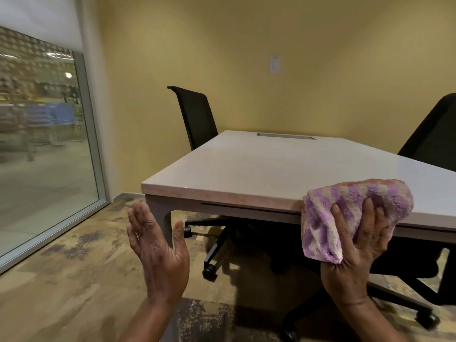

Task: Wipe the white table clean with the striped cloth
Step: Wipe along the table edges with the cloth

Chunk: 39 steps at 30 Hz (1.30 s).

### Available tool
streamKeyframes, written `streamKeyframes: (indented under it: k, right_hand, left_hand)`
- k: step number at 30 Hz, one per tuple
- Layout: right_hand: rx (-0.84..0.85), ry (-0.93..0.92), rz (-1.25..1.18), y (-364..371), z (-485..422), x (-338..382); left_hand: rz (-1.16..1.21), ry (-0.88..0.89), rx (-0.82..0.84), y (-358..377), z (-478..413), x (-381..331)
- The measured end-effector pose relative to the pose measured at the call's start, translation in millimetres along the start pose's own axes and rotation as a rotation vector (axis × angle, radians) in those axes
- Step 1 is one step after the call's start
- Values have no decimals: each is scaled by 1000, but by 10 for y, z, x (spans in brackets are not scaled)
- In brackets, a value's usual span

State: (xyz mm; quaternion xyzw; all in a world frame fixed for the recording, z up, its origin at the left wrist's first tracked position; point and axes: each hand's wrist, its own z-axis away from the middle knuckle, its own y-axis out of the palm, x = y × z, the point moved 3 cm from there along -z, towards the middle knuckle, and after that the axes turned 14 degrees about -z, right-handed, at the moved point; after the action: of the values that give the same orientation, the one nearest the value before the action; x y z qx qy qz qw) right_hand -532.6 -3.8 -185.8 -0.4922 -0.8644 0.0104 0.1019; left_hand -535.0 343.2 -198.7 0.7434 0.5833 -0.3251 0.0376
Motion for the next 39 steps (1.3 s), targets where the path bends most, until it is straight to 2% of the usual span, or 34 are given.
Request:
streamKeyframes:
  k: [6,15,22,34,39]
  right_hand:
    - [-10,-36,-88,305,75,278]
    - [-24,-33,-134,717,140,689]
    - [15,-42,-169,944,152,952]
    - [76,-142,-258,1389,169,1507]
    - [107,-186,-233,1584,191,1675]
  left_hand:
    - [-16,-22,50,48,28,124]
    - [-131,105,69,170,-37,286]
    - [-167,153,155,313,-26,492]
    - [-343,311,45,534,-97,783]
    - [-369,321,24,608,-113,771]
